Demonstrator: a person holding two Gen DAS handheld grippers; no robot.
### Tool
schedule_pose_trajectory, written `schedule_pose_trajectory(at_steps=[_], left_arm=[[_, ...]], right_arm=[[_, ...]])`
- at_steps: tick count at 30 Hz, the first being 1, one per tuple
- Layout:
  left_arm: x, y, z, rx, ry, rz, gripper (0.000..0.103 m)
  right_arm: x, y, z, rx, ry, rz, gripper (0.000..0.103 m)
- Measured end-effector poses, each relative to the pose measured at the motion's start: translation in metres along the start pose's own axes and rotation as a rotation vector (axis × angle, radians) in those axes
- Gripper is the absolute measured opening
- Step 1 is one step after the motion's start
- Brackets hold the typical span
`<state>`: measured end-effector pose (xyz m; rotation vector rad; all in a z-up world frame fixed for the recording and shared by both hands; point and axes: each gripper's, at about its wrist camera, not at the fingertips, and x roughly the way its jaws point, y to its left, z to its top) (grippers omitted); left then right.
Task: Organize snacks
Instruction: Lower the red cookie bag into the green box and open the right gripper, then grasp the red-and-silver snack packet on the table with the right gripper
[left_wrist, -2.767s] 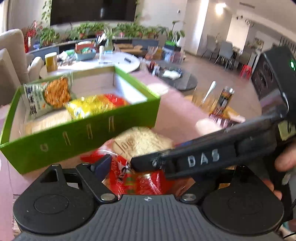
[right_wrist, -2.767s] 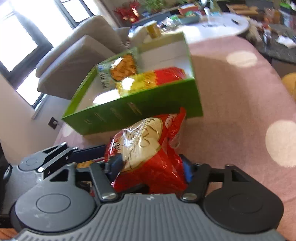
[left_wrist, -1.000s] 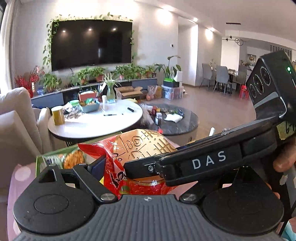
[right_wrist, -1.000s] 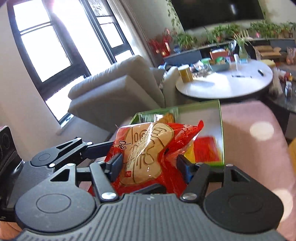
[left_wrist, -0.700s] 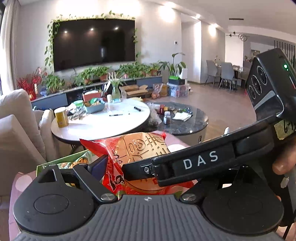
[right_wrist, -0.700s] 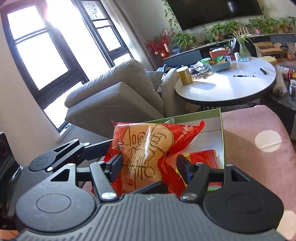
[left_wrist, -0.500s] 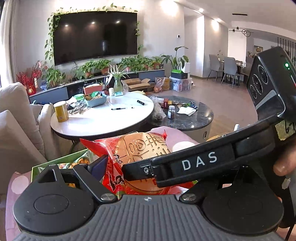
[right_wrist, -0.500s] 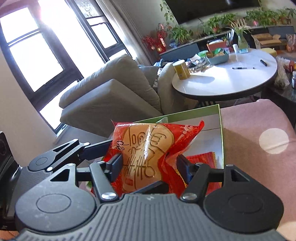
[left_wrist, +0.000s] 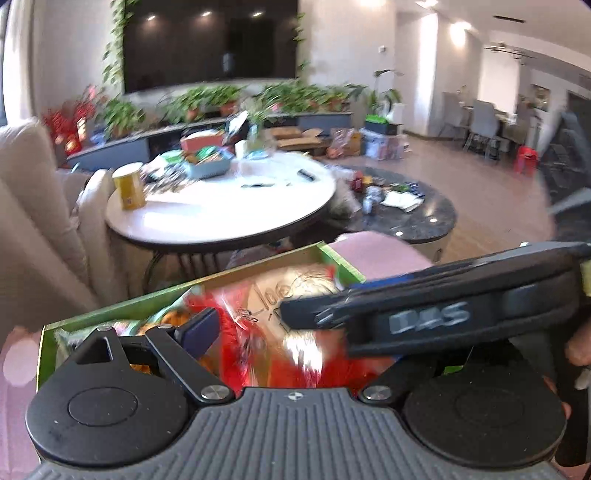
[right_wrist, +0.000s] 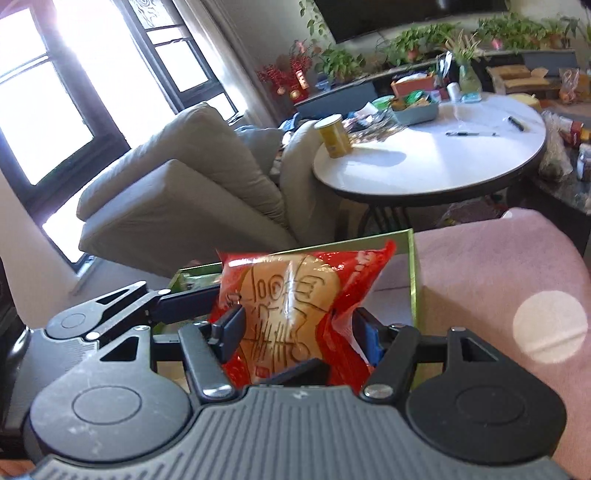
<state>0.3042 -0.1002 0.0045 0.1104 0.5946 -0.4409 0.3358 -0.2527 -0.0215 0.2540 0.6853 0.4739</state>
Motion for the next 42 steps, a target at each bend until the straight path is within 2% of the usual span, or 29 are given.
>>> schedule_pose_trajectory(at_steps=[2,7,15,22,25,30,32,35,37,39,42], left_arm=[[-0.003,0.005,-0.005,-0.023,0.01,0.008,0.09],[-0.019,0.006,-0.011,-0.013,-0.011,0.039,0.091],[-0.068,0.012,-0.026,-0.074,-0.061,0.051,0.092],[-0.105,0.007,-0.048,-0.089,-0.079,0.058,0.092],[-0.118,0.004,-0.064,-0.096,-0.075,0.084,0.092],[-0.145,0.004,-0.091,-0.162,-0.079,0.109,0.092],[-0.158,0.006,-0.1,-0.189,-0.083,0.111,0.092],[-0.173,0.006,-0.11,-0.217,-0.086,0.116,0.092],[-0.18,0.004,-0.115,-0.224,-0.084,0.126,0.092],[-0.19,0.001,-0.119,-0.221,-0.09,0.141,0.092],[-0.203,-0.003,-0.124,-0.213,-0.1,0.132,0.092]], right_arm=[[-0.005,-0.003,-0.005,-0.012,-0.039,-0.024,0.065],[-0.02,-0.005,-0.014,-0.012,-0.058,-0.033,0.065],[-0.061,0.005,-0.027,-0.024,-0.145,-0.07,0.065],[-0.098,0.017,-0.045,-0.083,-0.13,-0.039,0.064],[-0.109,0.021,-0.057,-0.096,-0.109,-0.027,0.065],[-0.121,0.03,-0.088,-0.11,-0.098,0.018,0.065],[-0.123,0.035,-0.101,-0.136,-0.101,0.05,0.065],[-0.116,0.042,-0.116,-0.204,-0.085,0.05,0.065],[-0.106,0.046,-0.119,-0.224,-0.107,0.087,0.065],[-0.094,0.048,-0.116,-0.187,-0.139,0.148,0.065],[-0.087,0.058,-0.105,-0.102,-0.172,0.138,0.065]])
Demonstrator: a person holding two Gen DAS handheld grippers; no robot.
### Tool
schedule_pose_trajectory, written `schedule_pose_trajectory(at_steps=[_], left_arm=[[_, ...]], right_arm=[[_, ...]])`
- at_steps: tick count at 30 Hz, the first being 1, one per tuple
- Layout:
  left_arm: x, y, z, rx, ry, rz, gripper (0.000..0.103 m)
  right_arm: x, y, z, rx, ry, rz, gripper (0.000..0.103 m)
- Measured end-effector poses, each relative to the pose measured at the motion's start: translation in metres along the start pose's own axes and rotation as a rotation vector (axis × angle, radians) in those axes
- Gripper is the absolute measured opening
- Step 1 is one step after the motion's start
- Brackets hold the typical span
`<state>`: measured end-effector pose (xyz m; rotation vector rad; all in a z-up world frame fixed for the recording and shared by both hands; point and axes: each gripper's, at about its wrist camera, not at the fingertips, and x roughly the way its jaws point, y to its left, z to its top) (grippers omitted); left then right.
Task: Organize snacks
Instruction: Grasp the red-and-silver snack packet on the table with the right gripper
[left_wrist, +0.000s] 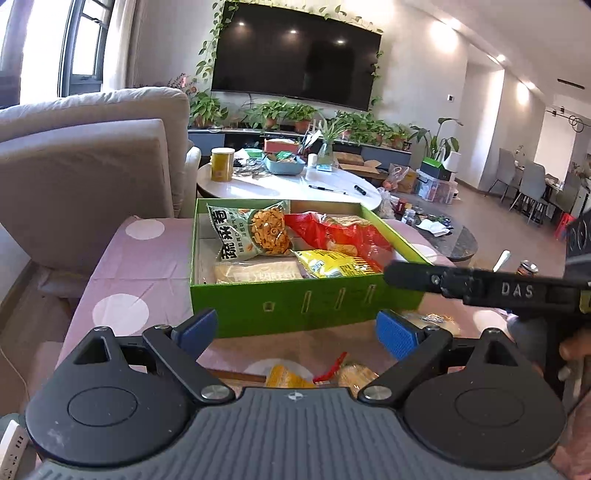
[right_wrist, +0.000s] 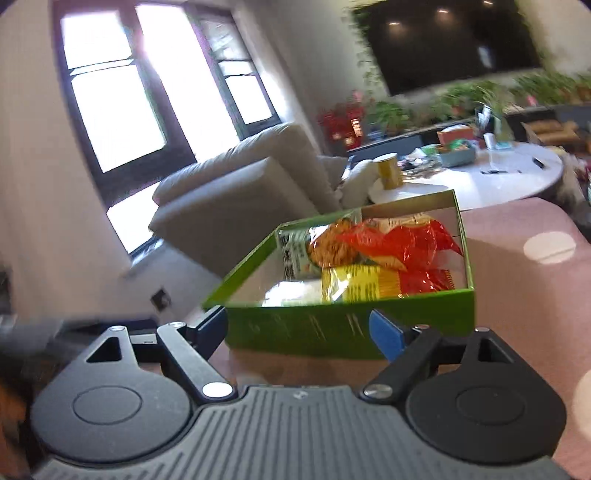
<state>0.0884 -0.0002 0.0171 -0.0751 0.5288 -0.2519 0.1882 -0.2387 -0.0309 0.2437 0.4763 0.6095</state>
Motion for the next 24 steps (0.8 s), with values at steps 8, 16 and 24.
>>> schedule_pose_trajectory(at_steps=[8,16,24], left_arm=[[-0.006,-0.011,-0.011,0.0,0.002,-0.051,0.092],[-0.009,-0.043,-0.033,0.042,0.08,-0.13,0.092],[-0.007,-0.087,-0.056,0.123,0.18,-0.263,0.09]], right_arm=[[-0.044,0.018,-0.01,-0.125,0.05,-0.094,0.065],[-0.071,0.004,-0.037,-0.054,0.148,-0.193,0.065],[-0.079,-0.009,-0.046,0.063,0.216,-0.237,0.065]])
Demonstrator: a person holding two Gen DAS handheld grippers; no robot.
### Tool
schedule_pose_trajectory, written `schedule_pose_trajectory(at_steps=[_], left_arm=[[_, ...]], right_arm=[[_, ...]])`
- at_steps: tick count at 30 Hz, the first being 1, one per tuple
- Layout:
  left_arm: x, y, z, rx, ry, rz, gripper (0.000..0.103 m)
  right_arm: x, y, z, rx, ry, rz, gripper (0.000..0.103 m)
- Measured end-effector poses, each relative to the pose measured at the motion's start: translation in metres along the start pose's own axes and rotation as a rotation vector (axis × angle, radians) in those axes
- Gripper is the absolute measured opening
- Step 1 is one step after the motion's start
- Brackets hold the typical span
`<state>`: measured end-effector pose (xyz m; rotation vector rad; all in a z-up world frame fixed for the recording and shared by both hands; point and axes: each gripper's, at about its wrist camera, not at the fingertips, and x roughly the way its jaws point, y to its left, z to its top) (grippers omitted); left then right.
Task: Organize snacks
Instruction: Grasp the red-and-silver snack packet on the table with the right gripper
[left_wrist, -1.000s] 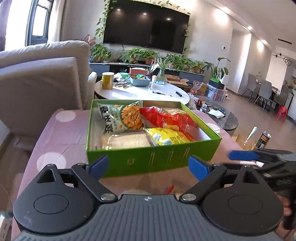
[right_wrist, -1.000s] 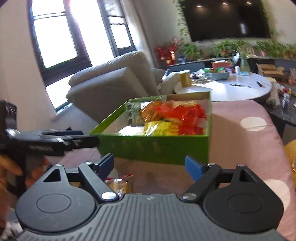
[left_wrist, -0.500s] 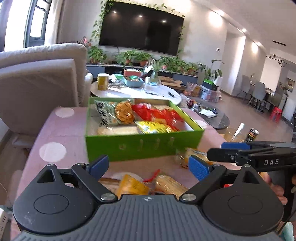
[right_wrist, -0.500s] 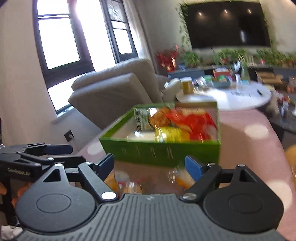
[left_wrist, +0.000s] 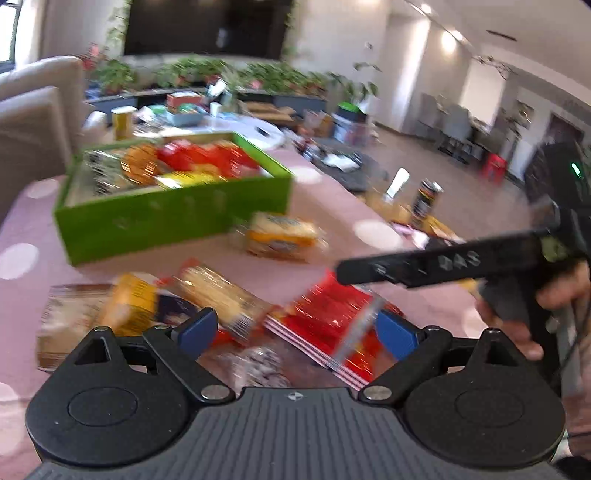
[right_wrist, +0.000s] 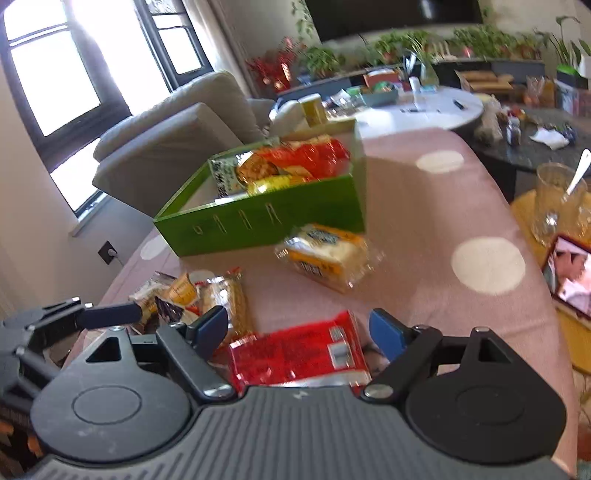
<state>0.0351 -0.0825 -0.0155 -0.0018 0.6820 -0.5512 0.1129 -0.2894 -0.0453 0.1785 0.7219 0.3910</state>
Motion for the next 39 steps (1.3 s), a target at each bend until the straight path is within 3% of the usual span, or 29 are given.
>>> schedule_pose_trajectory(at_steps=[8,13,19,22,28,31,39], left_arm=[[0.017,-0.029,-0.006,0.086,0.083,-0.077,0.075],[0.033,-0.032,-0.009,0.081,0.168,-0.014,0.072],[0.046,-0.033,-0.005,0.049,0.205,-0.014,0.071],[0.057,-0.033,-0.006,0.036,0.238,-0.005,0.058],[0.054,-0.03,-0.004,0.03,0.21,0.013,0.047],[0.045,-0.034,-0.001,0.061,0.171,0.025,0.047],[0.015,-0.033,0.018,0.095,0.052,0.056,0.047]], right_arm=[[0.002,-0.009,-0.011,0.03,0.06,-0.011,0.064],[0.007,-0.01,-0.014,0.039,0.083,-0.012,0.064],[0.013,-0.015,-0.018,0.063,0.101,-0.024,0.064],[0.015,-0.016,-0.02,0.066,0.105,-0.01,0.065],[0.013,-0.01,-0.02,0.056,0.112,0.023,0.06],[0.008,-0.007,-0.019,0.061,0.097,0.032,0.054],[-0.016,0.016,-0.003,0.014,-0.003,0.048,0.054]])
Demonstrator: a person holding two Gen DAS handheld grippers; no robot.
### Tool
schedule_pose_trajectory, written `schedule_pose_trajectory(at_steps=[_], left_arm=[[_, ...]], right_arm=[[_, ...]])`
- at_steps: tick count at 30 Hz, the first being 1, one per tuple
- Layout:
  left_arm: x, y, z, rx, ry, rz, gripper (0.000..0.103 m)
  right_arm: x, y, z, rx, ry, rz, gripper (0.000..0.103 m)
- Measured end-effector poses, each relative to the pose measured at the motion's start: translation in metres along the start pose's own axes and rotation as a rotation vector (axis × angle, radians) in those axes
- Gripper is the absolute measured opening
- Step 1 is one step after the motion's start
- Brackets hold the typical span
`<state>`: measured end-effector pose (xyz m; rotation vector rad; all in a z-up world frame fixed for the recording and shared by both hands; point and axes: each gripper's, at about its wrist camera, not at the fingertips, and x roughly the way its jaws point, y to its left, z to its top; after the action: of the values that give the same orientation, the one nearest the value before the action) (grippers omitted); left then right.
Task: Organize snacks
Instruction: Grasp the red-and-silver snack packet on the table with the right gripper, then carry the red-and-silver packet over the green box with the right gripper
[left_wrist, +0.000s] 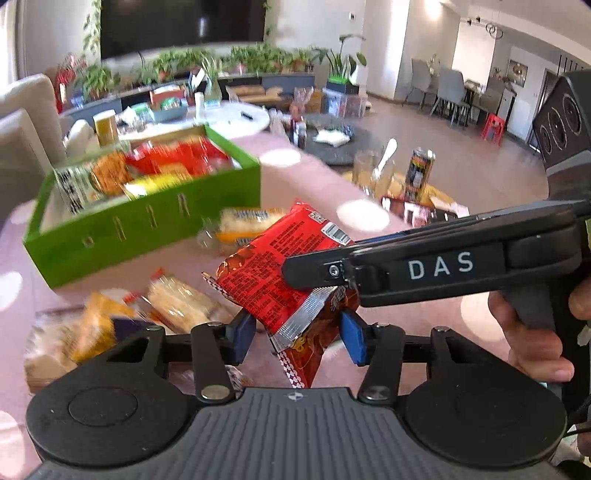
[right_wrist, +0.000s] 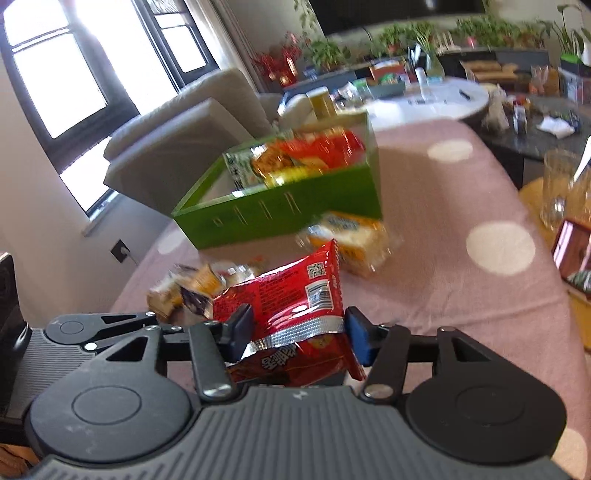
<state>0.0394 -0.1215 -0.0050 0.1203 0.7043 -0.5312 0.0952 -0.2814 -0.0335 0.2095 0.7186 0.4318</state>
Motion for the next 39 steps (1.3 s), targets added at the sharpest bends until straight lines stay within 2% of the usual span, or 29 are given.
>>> schedule_pose_trajectory(at_steps=[6,15,28,39], left_arm=[[-0.014,0.013,0.009,-0.005,-0.056,0.024,0.047],[-0.027,0.034,0.018,-0.008,-0.103,0.06,0.047],[-0.034,0.069,0.04,0.009,-0.144,0.127,0.048],[-0.029,0.108,0.066,0.001,-0.176,0.181,0.048]], right_arm=[[-0.003,0.013,0.013,-0.019,-0.051,0.032,0.054],[0.004,0.029,0.03,-0.033,-0.075,0.071,0.054],[0.024,0.055,0.053,-0.028,-0.101,0.122,0.054],[0.053,0.072,0.086,-0.024,-0.123,0.159,0.054]])
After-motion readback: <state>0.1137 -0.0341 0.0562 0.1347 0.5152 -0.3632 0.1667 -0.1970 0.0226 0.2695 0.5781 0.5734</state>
